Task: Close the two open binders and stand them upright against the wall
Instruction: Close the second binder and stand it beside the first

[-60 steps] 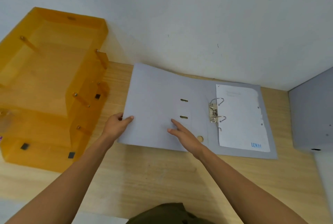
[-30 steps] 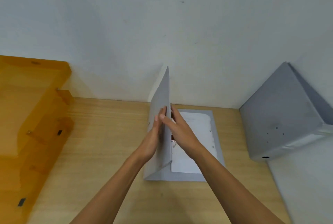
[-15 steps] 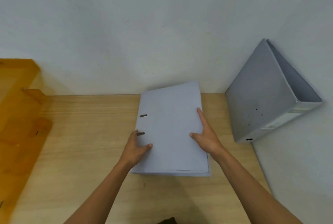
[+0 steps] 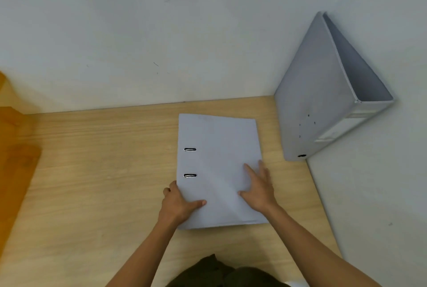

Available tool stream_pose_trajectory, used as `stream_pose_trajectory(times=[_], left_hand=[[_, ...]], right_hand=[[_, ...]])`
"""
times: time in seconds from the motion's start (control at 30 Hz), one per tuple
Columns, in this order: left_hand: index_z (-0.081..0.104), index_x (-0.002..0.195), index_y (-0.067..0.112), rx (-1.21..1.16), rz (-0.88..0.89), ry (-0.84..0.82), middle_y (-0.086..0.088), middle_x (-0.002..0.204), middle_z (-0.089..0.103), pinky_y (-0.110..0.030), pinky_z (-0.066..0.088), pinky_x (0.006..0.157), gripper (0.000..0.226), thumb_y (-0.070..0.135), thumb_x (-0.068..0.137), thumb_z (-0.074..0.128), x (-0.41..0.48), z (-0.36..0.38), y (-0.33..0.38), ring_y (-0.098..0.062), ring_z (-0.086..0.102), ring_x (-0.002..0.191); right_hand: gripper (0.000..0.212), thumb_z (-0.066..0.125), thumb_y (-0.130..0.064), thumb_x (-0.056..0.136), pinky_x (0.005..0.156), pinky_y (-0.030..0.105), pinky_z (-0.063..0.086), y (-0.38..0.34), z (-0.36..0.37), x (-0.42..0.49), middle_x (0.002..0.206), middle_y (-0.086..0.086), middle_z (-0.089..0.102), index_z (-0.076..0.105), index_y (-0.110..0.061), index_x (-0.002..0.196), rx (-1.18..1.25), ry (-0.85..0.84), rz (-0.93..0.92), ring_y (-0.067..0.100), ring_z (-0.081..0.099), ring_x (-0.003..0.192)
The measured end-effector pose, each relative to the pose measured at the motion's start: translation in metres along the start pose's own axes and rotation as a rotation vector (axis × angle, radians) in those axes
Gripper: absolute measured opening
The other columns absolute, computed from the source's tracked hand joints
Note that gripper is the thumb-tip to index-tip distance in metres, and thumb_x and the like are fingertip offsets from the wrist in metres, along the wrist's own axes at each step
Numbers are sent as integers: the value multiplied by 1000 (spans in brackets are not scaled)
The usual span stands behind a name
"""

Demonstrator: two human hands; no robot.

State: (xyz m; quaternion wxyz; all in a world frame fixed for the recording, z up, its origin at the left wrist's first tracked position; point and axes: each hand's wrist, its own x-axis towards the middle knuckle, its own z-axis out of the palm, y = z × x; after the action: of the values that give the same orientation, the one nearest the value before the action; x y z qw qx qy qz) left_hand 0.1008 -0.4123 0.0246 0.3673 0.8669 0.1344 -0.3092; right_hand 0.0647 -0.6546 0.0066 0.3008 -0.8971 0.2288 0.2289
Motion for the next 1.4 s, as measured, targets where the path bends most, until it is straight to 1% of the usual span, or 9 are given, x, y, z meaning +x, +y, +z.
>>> stream_pose_trajectory(times=[0.2,0.27,0.37,0.57,0.7,0.87,1.0,1.13,1.4], left_hand=[[50,134,2,-321,-130,33,-16,133,63,-40,54,85,96,45,60,92,3,1,4,-29,64,112],[65,115,5,-593,-230,-11,-14,113,73,-35,50,70,61,54,80,75,-4,-5,14,-24,69,89],[69,114,6,-794,-287,-202,-8,86,75,-36,47,70,76,73,90,43,-12,-9,21,-26,65,80],[68,133,14,-1125,-140,-552,-22,132,68,-51,57,91,73,70,89,49,-38,2,65,-38,72,108],[63,134,17,-961,69,-601,-15,129,72,-45,58,91,54,52,95,52,-61,0,100,-30,73,111],[59,137,19,-733,281,-568,-8,128,73,-45,59,94,52,41,90,65,-80,0,130,-28,71,117],[57,137,20,-562,513,-516,-9,127,73,-52,57,96,51,26,89,73,-89,-1,149,-30,71,115],[48,144,20,-413,732,-385,-3,129,71,-33,60,87,76,10,78,85,-90,10,164,-17,72,113],[35,149,17,-293,787,-359,0,132,66,-22,58,86,90,-1,75,83,-69,62,164,-10,67,118]], right_hand=[[87,63,-43,95,127,55,3,0,0,-5,172,1,-15,11,-30,164,118,-199,-78,31,-17,158],[80,56,-48,98,127,56,1,1,-6,-7,172,-1,-15,13,-31,163,190,-242,-74,27,-19,158],[72,41,-56,102,127,54,-4,0,-21,-12,172,-3,-18,9,-34,163,283,-309,-43,24,-22,157],[65,20,-62,103,128,48,-6,-11,-55,-33,172,-9,-13,6,-38,162,539,-311,-71,20,-17,158],[73,18,-74,96,127,53,-6,-27,-59,-43,172,-10,-11,-3,-46,160,560,-219,-156,20,-15,159],[80,27,-93,79,126,46,22,-29,-80,-49,167,-23,25,13,-63,153,755,-185,-298,4,28,153],[70,27,-81,91,124,43,28,-39,-113,-71,165,-27,26,12,-57,156,795,-78,-478,-1,31,150],[61,41,-57,101,117,44,42,-35,-143,-94,160,-18,41,26,-41,159,802,102,-592,4,44,144],[72,73,-30,90,109,36,50,20,-146,-103,147,-10,60,41,-28,155,725,281,-539,8,55,137]])
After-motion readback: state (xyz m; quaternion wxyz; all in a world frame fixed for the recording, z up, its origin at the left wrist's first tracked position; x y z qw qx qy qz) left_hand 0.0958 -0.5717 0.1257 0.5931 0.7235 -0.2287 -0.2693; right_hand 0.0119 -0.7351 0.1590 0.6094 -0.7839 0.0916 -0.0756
